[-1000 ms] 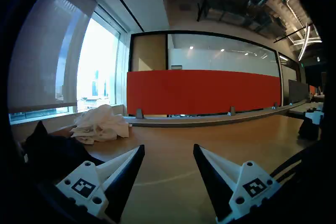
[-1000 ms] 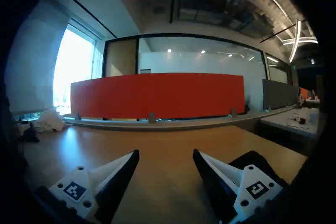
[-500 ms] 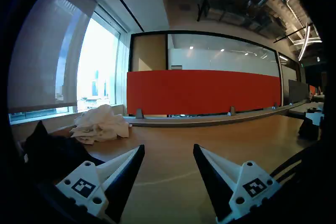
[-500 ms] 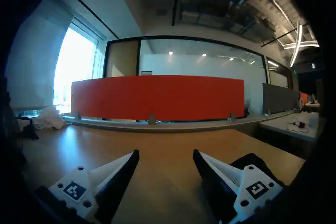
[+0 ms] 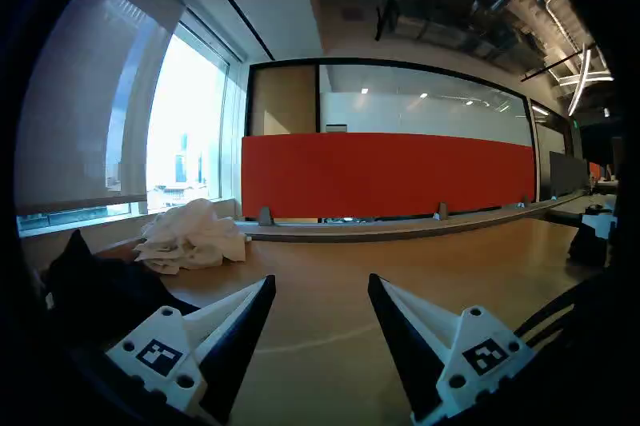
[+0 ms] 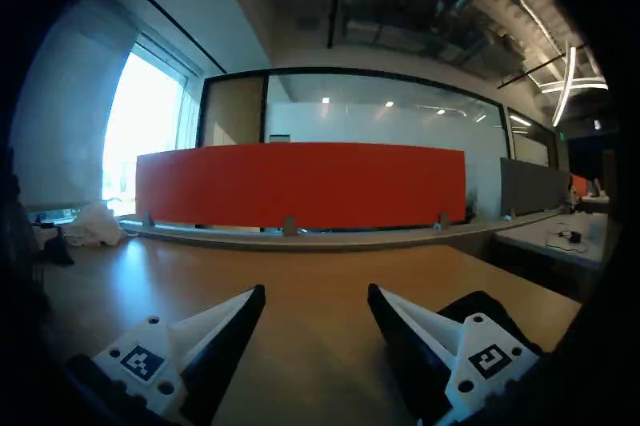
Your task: Fold towel
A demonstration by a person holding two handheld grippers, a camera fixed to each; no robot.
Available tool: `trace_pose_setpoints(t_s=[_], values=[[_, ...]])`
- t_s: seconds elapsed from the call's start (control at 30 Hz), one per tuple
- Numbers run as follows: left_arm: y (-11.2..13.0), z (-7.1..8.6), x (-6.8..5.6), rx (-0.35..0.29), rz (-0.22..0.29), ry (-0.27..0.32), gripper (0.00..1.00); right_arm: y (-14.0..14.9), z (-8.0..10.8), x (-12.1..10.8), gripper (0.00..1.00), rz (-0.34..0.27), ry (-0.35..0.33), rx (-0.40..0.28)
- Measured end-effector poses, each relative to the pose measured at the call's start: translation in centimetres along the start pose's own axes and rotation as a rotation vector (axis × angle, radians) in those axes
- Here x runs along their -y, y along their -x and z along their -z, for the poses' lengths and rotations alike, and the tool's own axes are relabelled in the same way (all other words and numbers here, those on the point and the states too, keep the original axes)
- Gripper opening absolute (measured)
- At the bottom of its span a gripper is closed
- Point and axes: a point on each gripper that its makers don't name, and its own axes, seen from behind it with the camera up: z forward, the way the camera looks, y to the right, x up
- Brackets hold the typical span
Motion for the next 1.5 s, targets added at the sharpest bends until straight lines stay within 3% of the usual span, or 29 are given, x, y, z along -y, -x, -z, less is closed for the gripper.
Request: trace_pose_setpoints(t_s=[1.5], values=[[-0.88,0.26,0.23,0.003,-0.001,0.001,0.85,-0.02,0.02,0.04,1.00,0.000,0.000,0.000]])
